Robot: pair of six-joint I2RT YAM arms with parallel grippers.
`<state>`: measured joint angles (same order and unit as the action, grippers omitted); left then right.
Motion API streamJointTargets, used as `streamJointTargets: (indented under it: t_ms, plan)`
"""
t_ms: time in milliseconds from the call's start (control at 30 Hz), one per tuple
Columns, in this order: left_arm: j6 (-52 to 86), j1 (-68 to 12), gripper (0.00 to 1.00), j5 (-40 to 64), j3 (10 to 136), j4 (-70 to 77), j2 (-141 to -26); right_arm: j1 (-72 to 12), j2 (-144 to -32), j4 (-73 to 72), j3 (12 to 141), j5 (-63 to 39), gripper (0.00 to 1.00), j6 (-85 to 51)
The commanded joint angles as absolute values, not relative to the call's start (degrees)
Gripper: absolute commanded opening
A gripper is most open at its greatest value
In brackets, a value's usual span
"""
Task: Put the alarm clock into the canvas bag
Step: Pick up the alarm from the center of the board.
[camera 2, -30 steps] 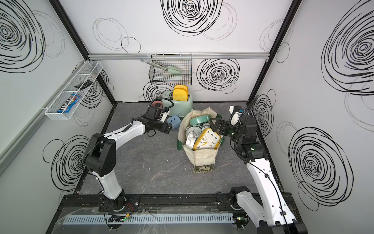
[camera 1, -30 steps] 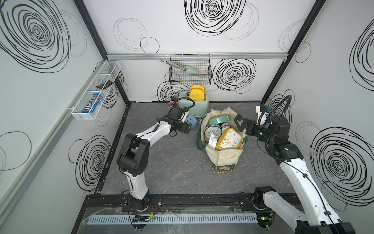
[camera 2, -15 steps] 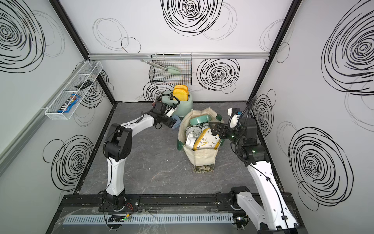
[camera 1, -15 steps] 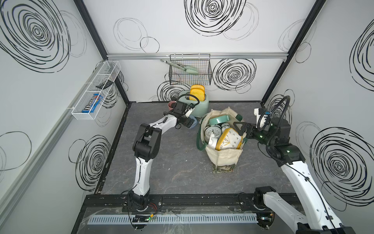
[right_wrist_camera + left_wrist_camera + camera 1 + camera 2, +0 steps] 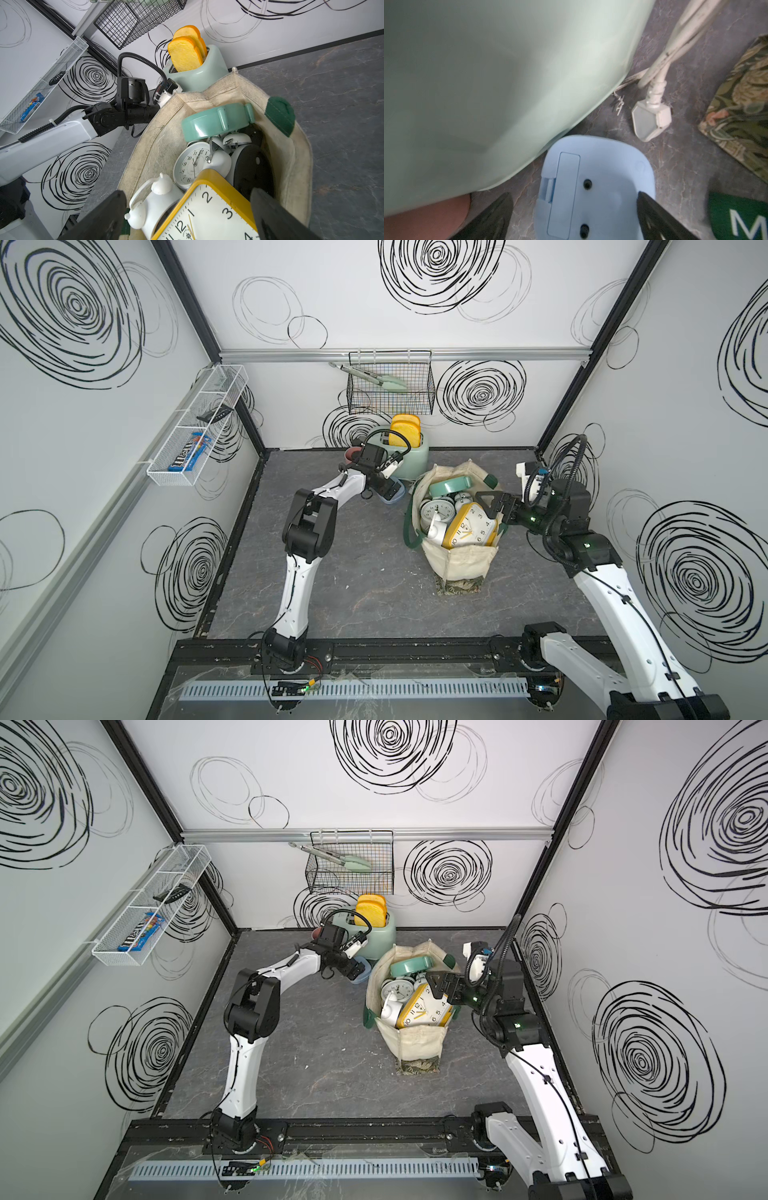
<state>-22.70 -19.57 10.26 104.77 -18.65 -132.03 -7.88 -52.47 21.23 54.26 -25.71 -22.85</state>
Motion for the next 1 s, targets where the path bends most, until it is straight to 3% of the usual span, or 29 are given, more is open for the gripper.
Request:
streamJointTargets:
  t_ms: [0, 500, 967]
  plan:
    - [-24.14, -18.90, 0.96, 10.70, 108.30, -22.09, -135.22, -8.16, -52.63, 20.22, 54.07, -26.96, 0.97, -22.61]
    - [-28.39, -19.16, 0.96, 13.54, 112.98, -32.00, -139.03, -8.25, -53.52, 19.99, 54.18, -27.69, 0.98, -23.03]
    - [-25.06, -19.51, 0.96, 14.58, 108.57, -31.68, -136.54, -8.70, -54.05, 20.62, 54.67, -27.86, 0.98, -22.59]
